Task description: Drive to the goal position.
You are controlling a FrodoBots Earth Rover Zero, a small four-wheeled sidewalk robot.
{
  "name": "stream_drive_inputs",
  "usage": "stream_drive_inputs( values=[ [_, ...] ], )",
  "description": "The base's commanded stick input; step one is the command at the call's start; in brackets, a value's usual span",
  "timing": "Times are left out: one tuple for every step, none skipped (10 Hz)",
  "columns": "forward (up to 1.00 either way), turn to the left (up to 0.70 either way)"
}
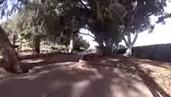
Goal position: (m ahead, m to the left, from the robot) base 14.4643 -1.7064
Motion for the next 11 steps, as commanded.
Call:
stream_drive_inputs(
  values=[
    [0.66, 0.00],
    [0.66, 0.00],
    [0.66, 0.00],
    [0.66, 0.00],
    [0.66, 0.00],
    [0.66, 0.00],
    [0.66, 0.00],
    [0.66, 0.00],
    [0.66, 0.00],
    [0.66, 0.00],
    [0.66, 0.00]
  ],
)
